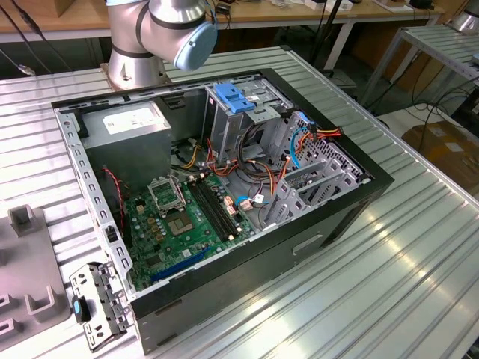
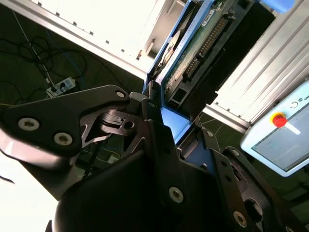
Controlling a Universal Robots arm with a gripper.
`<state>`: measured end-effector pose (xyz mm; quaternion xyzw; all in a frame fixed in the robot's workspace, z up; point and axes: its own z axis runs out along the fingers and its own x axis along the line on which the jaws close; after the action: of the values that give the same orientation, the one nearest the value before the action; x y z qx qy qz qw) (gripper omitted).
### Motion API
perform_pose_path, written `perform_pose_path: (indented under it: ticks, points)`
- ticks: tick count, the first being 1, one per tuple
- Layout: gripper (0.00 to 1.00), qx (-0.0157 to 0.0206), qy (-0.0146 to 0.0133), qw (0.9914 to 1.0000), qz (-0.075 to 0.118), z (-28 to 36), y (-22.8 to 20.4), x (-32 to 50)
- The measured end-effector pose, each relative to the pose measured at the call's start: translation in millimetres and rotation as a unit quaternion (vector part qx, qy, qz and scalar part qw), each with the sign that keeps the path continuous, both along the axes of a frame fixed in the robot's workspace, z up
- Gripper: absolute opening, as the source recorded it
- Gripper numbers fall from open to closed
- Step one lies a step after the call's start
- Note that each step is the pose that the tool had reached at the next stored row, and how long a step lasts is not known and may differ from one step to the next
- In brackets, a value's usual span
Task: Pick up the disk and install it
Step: 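Pick up the disk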
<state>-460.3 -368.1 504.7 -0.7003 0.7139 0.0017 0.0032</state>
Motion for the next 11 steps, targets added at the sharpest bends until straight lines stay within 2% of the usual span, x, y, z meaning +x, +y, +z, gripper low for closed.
perform_pose_path:
  ticks: [11]
  points:
    - [0.37,0.0,0.0,1.0,0.0,0.1,-0.1,11.0]
